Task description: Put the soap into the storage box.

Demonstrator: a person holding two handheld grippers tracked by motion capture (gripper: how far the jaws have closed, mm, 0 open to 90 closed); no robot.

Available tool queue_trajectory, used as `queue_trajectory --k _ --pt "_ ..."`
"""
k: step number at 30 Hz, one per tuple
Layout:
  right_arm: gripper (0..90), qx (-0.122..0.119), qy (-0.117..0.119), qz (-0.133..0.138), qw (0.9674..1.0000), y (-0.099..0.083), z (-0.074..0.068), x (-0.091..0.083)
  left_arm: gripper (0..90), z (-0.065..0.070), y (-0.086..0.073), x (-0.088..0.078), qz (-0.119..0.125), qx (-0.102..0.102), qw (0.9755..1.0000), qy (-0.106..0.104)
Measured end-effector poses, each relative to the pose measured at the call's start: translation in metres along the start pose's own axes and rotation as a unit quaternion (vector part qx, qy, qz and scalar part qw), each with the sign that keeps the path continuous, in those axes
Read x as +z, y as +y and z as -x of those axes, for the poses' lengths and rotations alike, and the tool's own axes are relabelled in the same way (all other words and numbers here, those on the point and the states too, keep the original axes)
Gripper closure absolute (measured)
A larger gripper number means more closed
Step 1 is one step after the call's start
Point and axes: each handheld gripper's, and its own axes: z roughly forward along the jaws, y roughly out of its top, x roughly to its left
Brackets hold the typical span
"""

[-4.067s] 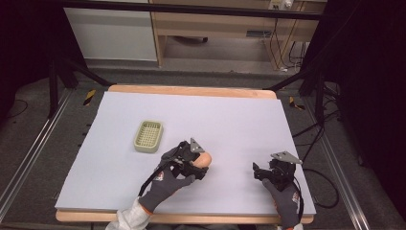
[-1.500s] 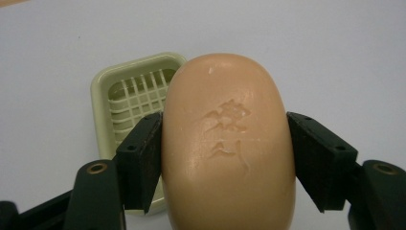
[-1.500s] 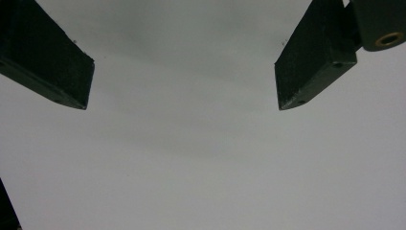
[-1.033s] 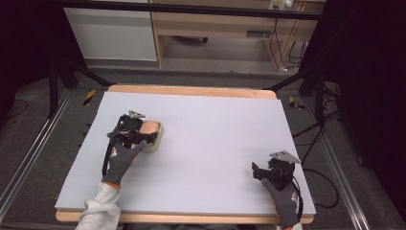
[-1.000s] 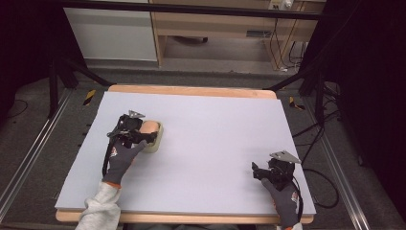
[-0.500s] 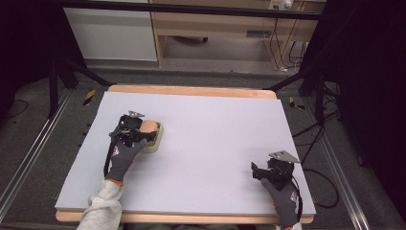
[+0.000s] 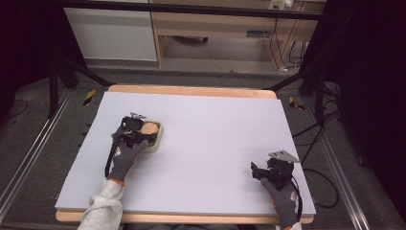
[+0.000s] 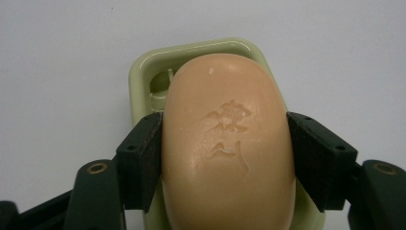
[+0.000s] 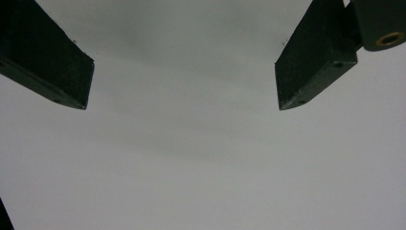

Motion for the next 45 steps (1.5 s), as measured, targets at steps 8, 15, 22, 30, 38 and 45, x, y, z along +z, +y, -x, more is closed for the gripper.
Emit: queue_trajectory --k 8,15,22,30,38,45 --pt "6.4 0.000 0.000 0.000 1.0000 0.000 0.000 0.000 31.4 0.001 0.000 0.003 0.001 -0.001 1.0000 0.001" --pt "6.4 0.000 0.000 -0.001 1.0000 0.000 -0.001 0.000 31.4 0.000 -0.001 0.004 0.005 -0.004 1.0000 -0.001" --pt "6.4 -0.001 0.000 -0.001 1.0000 0.000 -0.001 0.000 31.1 0.001 -0.001 0.004 0.006 -0.001 1.0000 0.003" --pt "6.4 -0.003 0.000 0.000 1.0000 0.000 0.000 0.000 25.0 0.000 -0.001 -0.001 0.015 -0.002 0.9999 -0.002" --pt "6.4 0.003 -0.002 0.004 1.0000 0.000 0.001 -0.002 24.6 0.001 -0.001 -0.024 0.043 -0.002 0.9990 -0.014" --pt "6.2 0.011 -0.007 0.007 0.9999 -0.001 0.004 -0.004 22.6 0.005 -0.014 -0.042 0.061 0.006 0.9978 -0.026"
